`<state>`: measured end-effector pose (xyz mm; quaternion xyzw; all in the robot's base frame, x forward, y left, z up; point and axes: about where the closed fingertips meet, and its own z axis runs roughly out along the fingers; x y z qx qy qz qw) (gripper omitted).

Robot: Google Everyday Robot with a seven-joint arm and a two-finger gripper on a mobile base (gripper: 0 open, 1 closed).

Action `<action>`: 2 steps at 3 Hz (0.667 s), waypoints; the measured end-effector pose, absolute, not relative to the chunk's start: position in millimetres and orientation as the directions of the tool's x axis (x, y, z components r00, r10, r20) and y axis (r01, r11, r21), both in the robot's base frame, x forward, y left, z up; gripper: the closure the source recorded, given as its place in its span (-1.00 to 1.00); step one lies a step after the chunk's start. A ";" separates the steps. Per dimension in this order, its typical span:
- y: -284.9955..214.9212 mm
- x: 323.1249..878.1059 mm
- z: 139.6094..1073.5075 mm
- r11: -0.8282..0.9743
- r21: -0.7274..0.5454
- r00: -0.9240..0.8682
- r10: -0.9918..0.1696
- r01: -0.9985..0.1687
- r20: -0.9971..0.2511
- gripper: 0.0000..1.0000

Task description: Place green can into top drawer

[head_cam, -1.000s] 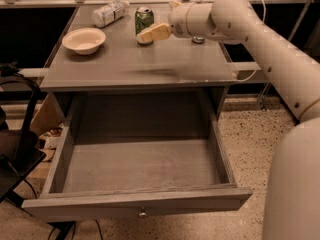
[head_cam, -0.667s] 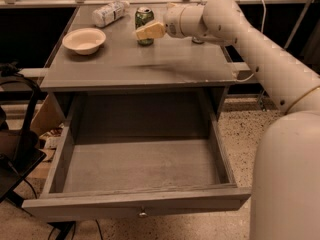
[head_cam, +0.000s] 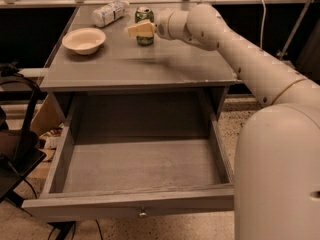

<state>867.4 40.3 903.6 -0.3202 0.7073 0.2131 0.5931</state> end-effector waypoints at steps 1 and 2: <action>41.8 877.5 900.6 0.730 -0.059 -0.106 -0.179 -0.681 -0.978 -1.00; 50.0 889.0 897.5 0.735 -0.047 -0.103 -0.158 -0.676 -0.982 -0.64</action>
Offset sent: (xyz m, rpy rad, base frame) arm 0.0374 0.0122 -0.0055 0.0665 -0.0081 -0.0585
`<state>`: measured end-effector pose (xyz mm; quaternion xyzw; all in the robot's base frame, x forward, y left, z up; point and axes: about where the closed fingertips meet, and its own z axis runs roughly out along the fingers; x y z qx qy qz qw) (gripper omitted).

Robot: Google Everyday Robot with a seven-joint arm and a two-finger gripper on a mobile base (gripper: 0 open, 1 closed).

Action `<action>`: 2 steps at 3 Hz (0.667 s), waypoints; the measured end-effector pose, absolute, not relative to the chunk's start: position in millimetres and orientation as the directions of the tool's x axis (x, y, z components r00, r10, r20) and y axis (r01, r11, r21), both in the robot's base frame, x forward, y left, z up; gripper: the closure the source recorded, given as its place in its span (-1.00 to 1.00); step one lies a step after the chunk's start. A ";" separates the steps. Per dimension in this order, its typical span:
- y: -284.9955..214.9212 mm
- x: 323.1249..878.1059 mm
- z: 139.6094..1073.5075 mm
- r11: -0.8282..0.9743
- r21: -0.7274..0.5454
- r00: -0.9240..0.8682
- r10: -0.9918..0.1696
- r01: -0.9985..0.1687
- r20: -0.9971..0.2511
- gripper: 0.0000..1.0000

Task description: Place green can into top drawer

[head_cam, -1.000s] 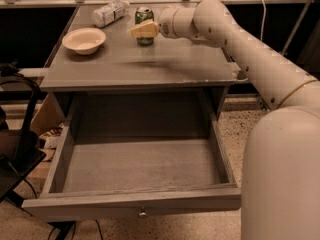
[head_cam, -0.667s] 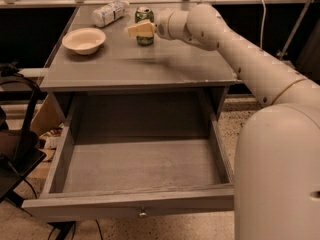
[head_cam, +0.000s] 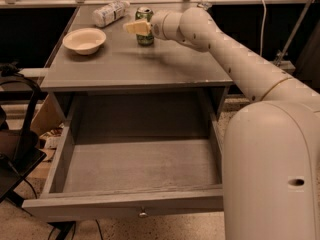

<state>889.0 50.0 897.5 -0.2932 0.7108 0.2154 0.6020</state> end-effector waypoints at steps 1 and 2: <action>51.0 890.6 897.3 0.736 -0.045 -0.102 -0.155 -0.675 -0.983 -0.03; 51.0 890.6 897.3 0.736 -0.045 -0.102 -0.155 -0.675 -0.983 0.44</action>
Offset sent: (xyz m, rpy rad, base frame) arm 0.0016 0.0010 -0.0002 0.0029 -0.0011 -0.0009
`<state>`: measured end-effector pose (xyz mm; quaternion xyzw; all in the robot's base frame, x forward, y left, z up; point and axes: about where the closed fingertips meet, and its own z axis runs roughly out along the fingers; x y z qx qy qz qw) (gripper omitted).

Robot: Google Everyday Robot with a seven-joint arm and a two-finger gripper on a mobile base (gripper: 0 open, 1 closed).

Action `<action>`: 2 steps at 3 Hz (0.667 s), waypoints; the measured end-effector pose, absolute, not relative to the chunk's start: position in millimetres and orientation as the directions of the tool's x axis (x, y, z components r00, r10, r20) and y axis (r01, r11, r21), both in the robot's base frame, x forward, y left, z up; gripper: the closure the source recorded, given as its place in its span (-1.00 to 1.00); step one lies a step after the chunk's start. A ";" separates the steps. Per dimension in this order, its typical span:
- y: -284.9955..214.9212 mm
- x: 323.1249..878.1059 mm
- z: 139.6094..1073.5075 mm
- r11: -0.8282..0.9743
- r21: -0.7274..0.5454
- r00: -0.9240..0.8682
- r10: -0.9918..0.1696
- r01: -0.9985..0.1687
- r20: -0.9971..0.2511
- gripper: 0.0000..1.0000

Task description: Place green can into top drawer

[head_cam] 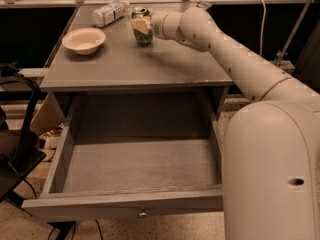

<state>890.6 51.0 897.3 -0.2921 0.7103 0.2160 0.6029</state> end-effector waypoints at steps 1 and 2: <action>51.1 890.6 897.3 0.736 -0.045 -0.102 -0.155 -0.675 -0.983 0.91; 50.6 888.9 901.3 0.732 -0.048 -0.098 -0.156 -0.680 -0.983 1.00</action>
Offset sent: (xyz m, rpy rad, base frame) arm 0.0000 0.0000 0.0000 0.0000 0.0000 0.0000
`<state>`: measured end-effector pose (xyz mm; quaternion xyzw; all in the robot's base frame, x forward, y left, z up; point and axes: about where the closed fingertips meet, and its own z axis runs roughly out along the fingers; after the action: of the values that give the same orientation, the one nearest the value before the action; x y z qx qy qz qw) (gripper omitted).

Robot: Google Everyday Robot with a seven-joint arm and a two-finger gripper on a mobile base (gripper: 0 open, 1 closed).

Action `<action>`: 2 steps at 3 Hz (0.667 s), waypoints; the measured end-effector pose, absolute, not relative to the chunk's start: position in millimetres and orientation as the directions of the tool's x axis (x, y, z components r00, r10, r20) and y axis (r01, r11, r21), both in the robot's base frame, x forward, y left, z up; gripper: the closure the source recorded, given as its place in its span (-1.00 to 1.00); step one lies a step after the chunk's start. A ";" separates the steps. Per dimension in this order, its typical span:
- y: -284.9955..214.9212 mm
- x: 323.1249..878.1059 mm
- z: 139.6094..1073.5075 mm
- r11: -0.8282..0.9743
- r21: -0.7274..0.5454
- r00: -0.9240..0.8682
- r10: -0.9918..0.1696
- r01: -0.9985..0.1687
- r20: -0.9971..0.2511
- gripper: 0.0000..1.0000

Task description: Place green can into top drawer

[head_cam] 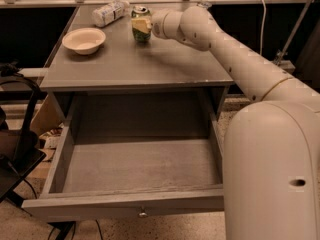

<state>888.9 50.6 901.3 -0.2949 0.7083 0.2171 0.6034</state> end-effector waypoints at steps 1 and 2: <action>49.0 882.9 915.3 0.717 -0.058 -0.082 -0.159 -0.694 -0.984 1.00; 31.2 836.4 956.1 0.680 -0.108 -0.026 -0.185 -0.726 -0.982 1.00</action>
Offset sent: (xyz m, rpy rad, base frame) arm -0.0877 -0.0381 0.0868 -0.0398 -0.1002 0.1060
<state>836.4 31.2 956.1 -0.3339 0.6815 0.2206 0.6126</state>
